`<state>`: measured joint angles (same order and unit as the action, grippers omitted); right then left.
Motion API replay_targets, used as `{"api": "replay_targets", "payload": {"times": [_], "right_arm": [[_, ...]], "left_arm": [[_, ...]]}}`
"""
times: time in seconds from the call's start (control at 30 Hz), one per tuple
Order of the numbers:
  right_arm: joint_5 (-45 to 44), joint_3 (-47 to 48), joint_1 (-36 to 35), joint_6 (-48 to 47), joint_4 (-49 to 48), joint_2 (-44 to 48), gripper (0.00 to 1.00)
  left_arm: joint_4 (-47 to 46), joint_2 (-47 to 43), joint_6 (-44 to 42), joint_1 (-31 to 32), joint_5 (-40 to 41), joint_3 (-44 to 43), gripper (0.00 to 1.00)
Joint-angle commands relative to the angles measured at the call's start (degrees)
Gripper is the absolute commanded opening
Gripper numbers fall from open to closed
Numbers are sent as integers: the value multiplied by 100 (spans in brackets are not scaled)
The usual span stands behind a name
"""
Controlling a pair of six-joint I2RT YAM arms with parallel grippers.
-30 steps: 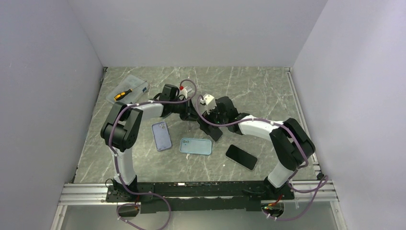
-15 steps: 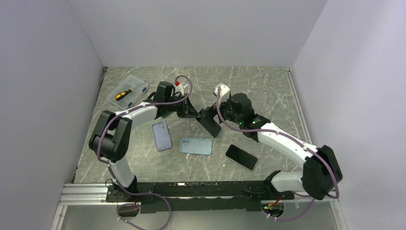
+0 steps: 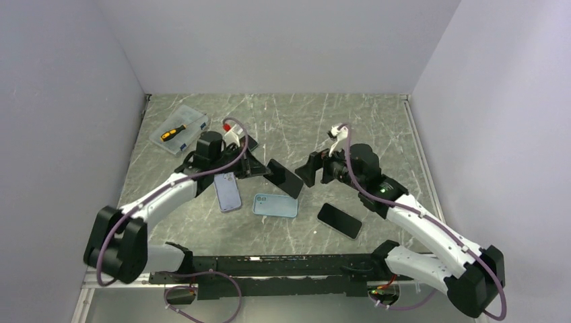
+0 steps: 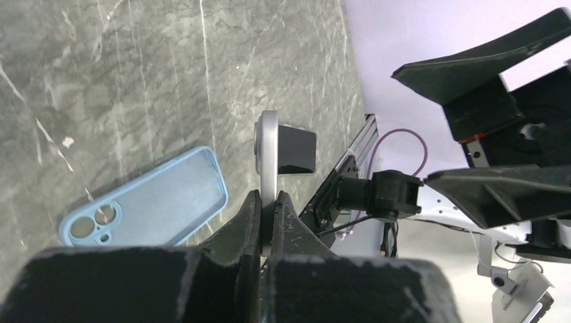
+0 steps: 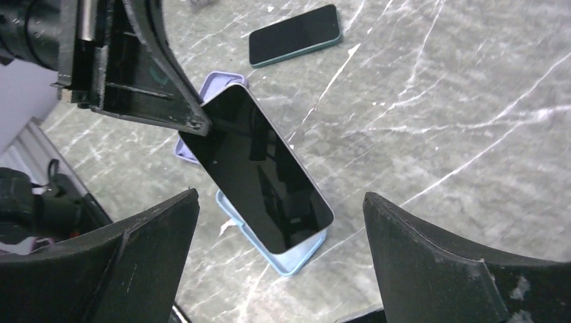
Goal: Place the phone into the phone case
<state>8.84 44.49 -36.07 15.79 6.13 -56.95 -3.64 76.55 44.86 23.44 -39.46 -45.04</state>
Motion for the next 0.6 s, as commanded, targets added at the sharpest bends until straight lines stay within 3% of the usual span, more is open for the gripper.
{"api": "replay_targets", "payload": {"times": [0.0,0.27,0.57], "right_arm": [[-60,-260,4,1001,155,521,94],[452,-1039,14,2446,-213,1340,91],[1112,-2231,13,4072,-1766,2012,86]], "left_arm": [[-595,-968,532,20,253,403,0],[-713,-2545,1181,20,547,1265,0],[-1407,-3870,2132,20,578,2109,0]]}}
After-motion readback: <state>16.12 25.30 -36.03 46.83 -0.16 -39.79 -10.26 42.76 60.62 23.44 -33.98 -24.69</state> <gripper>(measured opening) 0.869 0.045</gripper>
